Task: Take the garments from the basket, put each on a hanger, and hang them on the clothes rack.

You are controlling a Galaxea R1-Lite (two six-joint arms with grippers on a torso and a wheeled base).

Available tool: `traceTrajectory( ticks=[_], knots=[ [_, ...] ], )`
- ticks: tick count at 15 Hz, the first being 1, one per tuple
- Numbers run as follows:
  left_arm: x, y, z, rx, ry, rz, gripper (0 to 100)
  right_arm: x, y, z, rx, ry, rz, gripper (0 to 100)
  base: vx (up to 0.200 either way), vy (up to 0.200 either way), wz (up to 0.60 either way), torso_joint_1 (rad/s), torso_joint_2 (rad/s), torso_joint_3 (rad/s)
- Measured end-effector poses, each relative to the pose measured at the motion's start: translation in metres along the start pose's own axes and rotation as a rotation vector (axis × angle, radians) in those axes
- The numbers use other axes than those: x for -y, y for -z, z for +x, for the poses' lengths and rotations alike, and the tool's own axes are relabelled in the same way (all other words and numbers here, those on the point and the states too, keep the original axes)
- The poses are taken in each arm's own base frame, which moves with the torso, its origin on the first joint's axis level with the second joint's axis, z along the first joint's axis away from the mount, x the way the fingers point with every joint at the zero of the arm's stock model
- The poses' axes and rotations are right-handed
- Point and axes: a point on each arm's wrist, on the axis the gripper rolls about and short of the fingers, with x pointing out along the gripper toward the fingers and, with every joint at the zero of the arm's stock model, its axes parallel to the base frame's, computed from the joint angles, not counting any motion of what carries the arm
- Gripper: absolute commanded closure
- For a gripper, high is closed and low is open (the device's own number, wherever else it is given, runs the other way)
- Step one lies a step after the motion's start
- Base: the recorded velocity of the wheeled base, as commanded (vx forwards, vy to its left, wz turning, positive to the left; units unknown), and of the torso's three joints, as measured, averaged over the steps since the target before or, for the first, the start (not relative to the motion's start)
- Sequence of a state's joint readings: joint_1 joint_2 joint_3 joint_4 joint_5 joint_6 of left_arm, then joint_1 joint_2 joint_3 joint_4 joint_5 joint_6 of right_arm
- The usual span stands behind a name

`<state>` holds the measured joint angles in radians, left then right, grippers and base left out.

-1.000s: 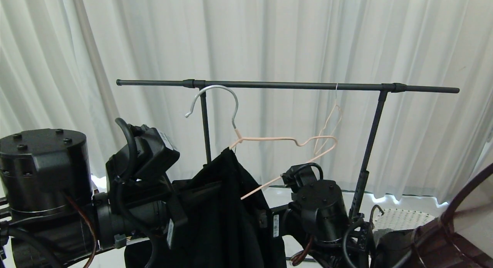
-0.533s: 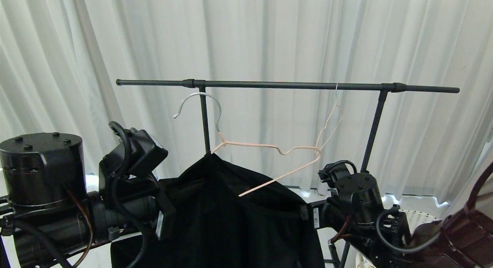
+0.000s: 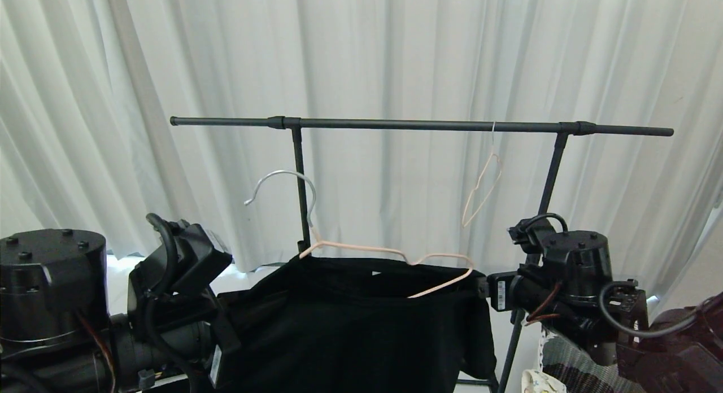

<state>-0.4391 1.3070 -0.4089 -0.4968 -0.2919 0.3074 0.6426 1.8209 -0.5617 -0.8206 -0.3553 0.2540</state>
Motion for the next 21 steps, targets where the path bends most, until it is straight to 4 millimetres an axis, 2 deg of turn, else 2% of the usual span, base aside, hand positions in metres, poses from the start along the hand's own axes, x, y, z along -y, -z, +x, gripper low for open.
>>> traceTrajectory(
  ticks=[3,7,9,15,18,21],
  knots=[
    [0.002,0.007,-0.002,-0.019,0.006,-0.005,100,0.008,-0.007,-0.002,0.021,0.008,0.013,0,0.0,0.0,0.0,0.0,0.0,0.0],
    [0.003,0.012,0.005,-0.054,0.018,0.001,100,0.009,-0.019,-0.013,0.049,-0.082,0.007,0,0.0,0.0,0.0,0.0,0.0,0.0],
    [0.003,0.015,0.011,-0.08,0.03,0.029,100,0.01,-0.027,-0.023,0.061,-0.136,-0.005,0,0.0,0.0,0.0,0.0,0.0,0.0],
    [0.003,0.016,0.019,-0.097,0.049,0.031,100,0.014,-0.058,-0.067,0.05,-0.342,-0.015,0,0.0,0.0,0.0,0.0,0.0,0.0],
    [0.006,0.01,0.021,-0.046,0.055,0.047,100,0.021,-0.061,-0.088,-0.118,-0.389,-0.044,0,0.0,0.0,0.0,0.0,0.0,0.0],
    [0.01,0.009,0.021,-0.035,0.073,0.058,100,0.035,-0.083,-0.091,-0.034,-0.361,-0.118,0,0.0,0.0,0.0,0.0,0.0,0.0]
  ],
)
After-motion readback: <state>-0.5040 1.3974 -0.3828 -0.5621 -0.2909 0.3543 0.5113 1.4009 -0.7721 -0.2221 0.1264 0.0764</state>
